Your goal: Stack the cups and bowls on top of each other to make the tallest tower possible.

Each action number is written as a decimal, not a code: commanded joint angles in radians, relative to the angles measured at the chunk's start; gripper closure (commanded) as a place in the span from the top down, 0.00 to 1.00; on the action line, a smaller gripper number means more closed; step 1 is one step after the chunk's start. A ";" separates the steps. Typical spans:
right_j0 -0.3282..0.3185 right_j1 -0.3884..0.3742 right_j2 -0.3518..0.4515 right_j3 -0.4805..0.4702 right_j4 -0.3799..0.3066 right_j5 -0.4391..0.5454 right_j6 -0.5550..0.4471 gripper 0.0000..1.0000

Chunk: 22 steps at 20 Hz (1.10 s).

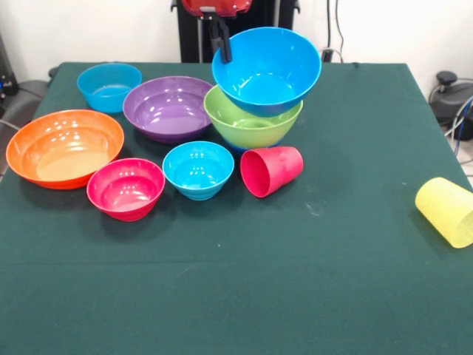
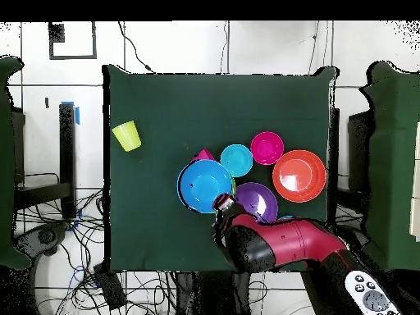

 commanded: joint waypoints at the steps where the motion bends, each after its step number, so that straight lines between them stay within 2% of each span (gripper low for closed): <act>1: 0.019 0.016 -0.015 0.050 -0.062 -0.033 -0.041 0.00; 17: 0.037 0.039 -0.067 0.057 -0.106 -0.071 -0.031 0.00; 22: -0.002 0.031 -0.026 0.054 -0.084 -0.038 -0.062 0.00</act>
